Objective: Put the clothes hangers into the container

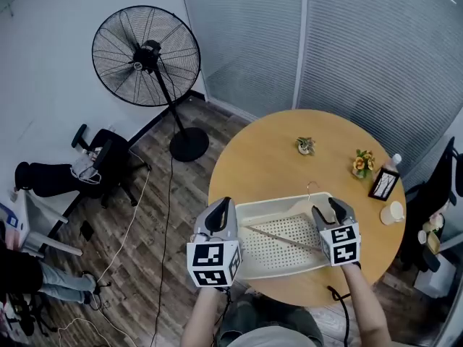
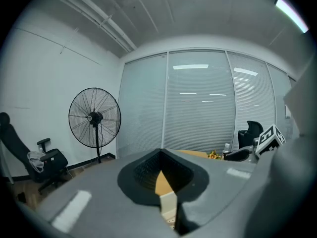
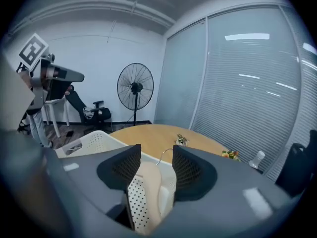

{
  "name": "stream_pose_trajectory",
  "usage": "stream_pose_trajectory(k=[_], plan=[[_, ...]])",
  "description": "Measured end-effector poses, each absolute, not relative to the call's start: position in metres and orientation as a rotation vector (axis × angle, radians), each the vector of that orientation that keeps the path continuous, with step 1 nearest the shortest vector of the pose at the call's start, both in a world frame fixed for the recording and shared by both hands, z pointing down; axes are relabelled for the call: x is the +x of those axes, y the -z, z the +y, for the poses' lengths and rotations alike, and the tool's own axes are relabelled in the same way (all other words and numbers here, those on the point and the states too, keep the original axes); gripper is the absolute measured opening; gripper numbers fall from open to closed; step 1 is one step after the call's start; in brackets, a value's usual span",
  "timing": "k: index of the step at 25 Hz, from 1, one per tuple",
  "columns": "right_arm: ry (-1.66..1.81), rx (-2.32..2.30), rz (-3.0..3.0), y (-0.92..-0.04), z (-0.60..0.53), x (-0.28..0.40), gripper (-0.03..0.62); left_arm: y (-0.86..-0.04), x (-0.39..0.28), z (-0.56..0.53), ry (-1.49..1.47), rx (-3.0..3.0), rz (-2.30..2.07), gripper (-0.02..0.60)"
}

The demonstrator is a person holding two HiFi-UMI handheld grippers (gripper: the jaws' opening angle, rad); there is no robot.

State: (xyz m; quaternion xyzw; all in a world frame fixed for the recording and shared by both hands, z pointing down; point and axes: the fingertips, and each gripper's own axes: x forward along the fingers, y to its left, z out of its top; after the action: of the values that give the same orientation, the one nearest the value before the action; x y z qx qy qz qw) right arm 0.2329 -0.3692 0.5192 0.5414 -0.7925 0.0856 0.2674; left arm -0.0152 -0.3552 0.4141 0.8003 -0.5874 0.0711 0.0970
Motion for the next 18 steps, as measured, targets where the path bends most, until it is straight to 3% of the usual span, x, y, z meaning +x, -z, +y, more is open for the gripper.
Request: stream_pose_trajectory(k=[7,18], plan=[[-0.143,1.660,-2.179,-0.472,-0.364,0.240,0.140,-0.401,-0.012,-0.357,-0.173,2.393,-1.749,0.001],[-0.044,1.831,-2.241,-0.417,-0.353,0.243,0.091,-0.382,-0.007,-0.354,-0.119,2.429,-1.764,0.001]])
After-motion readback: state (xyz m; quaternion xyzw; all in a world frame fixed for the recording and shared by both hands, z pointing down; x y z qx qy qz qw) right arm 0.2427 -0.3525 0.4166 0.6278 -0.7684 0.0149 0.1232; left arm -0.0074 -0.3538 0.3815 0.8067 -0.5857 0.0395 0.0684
